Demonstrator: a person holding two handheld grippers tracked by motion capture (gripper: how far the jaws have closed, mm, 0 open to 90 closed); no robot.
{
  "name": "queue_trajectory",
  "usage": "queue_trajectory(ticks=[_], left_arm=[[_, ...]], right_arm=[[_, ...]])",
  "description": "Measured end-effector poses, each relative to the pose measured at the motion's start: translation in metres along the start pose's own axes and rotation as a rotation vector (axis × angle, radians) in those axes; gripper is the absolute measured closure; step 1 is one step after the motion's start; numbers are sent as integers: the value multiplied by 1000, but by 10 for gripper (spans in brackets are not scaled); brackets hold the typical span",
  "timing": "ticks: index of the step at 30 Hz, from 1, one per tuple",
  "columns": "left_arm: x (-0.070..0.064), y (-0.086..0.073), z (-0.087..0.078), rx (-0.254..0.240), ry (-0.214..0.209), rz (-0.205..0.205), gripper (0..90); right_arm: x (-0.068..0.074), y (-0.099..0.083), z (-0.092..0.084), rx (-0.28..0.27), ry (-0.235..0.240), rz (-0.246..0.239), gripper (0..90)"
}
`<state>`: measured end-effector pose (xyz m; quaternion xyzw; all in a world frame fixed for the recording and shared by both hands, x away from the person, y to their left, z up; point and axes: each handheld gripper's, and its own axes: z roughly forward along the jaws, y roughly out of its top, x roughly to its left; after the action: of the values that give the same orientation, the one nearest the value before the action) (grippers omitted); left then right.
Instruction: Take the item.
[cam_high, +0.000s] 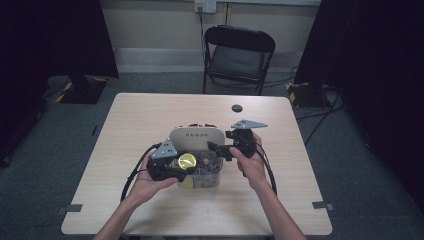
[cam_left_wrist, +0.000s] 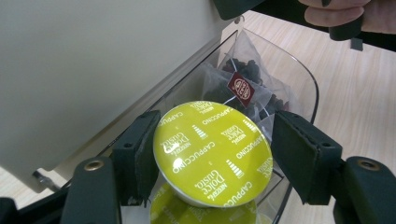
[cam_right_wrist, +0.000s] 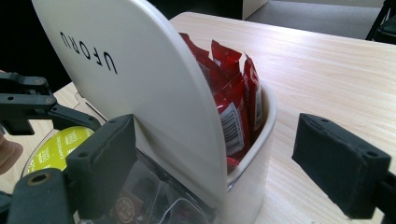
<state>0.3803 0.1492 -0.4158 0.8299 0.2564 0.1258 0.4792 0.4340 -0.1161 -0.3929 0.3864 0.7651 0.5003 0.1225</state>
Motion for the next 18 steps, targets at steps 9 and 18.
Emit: queue_trajectory(ticks=[9, 18], left_arm=[[1, -3, 1, 14, 13, 5, 357], [5, -4, 3, 14, -8, -26, 375]], right_arm=[[0, 0, 1, -1, 8, 4, 128], [0, -1, 2, 4, 8, 3, 123]])
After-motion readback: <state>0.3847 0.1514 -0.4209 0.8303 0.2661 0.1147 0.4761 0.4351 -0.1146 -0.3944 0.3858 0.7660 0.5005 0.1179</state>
